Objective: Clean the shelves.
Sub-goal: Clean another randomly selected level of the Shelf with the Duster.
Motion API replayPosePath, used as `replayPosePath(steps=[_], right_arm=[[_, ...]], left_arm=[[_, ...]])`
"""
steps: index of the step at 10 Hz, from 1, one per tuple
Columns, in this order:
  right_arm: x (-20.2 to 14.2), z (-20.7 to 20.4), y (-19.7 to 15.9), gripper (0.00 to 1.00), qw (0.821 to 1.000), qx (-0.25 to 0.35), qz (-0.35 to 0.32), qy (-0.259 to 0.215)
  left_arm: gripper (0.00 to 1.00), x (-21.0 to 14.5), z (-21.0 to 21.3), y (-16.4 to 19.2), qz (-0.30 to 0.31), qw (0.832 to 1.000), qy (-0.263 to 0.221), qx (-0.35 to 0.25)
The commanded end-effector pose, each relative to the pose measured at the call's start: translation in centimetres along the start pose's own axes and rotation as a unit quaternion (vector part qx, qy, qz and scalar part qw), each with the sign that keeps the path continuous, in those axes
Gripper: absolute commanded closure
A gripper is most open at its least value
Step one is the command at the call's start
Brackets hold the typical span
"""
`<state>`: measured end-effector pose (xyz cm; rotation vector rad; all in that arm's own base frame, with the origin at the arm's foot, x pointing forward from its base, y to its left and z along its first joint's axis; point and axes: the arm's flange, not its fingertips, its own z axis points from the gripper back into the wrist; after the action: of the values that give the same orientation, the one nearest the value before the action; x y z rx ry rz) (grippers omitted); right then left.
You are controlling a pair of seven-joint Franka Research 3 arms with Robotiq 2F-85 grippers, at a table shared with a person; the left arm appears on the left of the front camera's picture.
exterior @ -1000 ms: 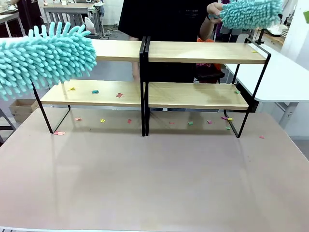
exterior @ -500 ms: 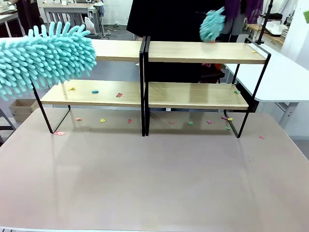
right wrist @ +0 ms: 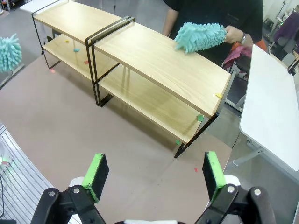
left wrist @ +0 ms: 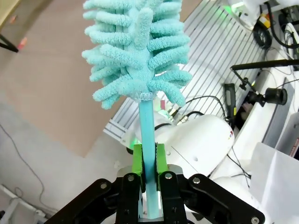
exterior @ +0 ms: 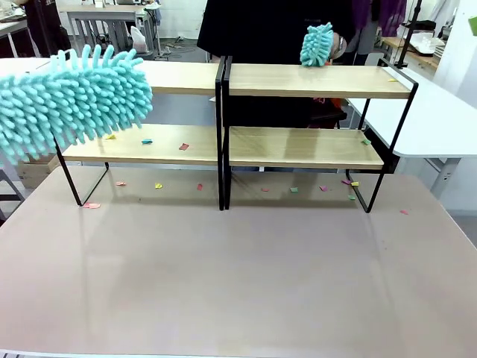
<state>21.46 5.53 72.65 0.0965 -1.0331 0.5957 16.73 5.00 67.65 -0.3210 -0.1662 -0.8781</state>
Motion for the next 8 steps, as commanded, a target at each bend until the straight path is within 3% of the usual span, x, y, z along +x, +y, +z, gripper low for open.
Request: replayPosePath(steps=[1,5,8], right_arm=[[-0.1,0.0,-0.1,0.0,1.0,0.006,-0.001,-0.002],[-0.1,0.0,-0.1,0.0,1.0,0.006,-0.001,-0.002],[-0.1,0.0,-0.1,0.0,1.0,0.006,-0.001,-0.002]], left_arm=[[0.88,-0.6,-1.9,-1.4,0.038,0.999,0.019,0.025],[0.88,-2.6,-4.5,-2.3,0.084,0.994,0.053,0.052],[0.88,-1.6,-7.8,-1.5,0.123,0.986,0.078,0.076]])
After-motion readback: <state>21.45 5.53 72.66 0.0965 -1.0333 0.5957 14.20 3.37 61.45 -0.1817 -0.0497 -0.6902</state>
